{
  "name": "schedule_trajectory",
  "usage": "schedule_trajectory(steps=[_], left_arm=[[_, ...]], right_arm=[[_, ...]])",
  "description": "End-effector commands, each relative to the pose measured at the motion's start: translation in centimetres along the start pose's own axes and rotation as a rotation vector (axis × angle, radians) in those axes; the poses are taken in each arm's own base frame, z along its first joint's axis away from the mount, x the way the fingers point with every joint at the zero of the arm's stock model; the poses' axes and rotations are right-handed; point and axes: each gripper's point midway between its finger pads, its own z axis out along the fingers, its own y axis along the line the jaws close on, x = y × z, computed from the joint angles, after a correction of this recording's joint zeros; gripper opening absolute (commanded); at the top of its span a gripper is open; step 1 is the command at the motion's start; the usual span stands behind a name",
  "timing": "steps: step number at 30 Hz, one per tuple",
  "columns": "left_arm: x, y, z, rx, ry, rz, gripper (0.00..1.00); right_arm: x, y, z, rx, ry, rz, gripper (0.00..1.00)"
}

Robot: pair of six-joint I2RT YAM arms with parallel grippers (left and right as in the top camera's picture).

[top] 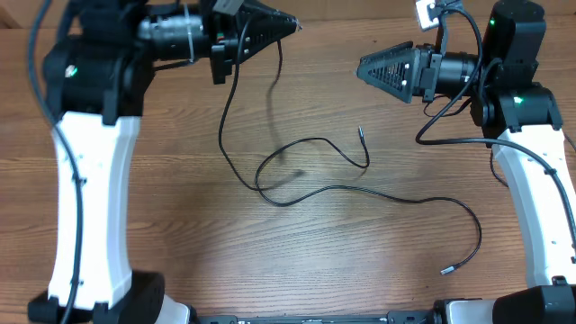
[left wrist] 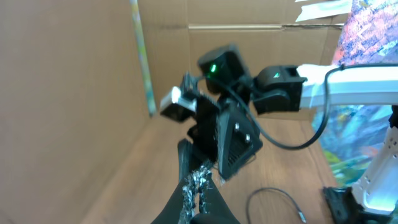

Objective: Untangle cables

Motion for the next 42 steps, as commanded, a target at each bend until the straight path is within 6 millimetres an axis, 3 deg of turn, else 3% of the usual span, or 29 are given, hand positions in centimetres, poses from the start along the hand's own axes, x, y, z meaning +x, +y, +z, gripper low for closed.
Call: schedule_trajectory(steps=[1, 6, 14, 20, 29, 38, 42], left_arm=[[-2.5, -1.9, -0.8, -0.011, -0.032, 0.071, 0.04], [-2.4, -1.9, -0.8, -0.006, -0.032, 0.065, 0.04], [-2.4, -2.6, -0.7, 0.049, -0.044, 0.051, 0.04], [-1.7, -4.3, -0.6, 0.137, -0.04, -0.034, 0.04], [-0.7, -5.6, 2.1, 0.17, 0.001, -0.02, 0.04], [1.9, -2.6, 4.0, -0.01, 0.119, -0.036, 0.04], [2.6, -2.4, 4.7, 0.029, 0.119, -0.073, 0.04]], right_arm=[[0.4, 2.6, -0.2, -0.139, 0.032, -0.189, 0.75], [0.3, 4.6, -0.1, -0.234, 0.052, -0.304, 0.75], [0.7, 7.9, 3.0, -0.342, 0.078, -0.542, 0.75], [0.2, 8.1, 4.3, -0.315, 0.054, -0.583, 0.75], [0.7, 10.0, 5.7, -0.374, 0.059, -0.661, 0.75], [1.2, 10.7, 6.3, -0.401, 0.074, -0.642, 0.62], [1.2, 10.7, 6.3, -0.401, 0.075, -0.639, 0.36]])
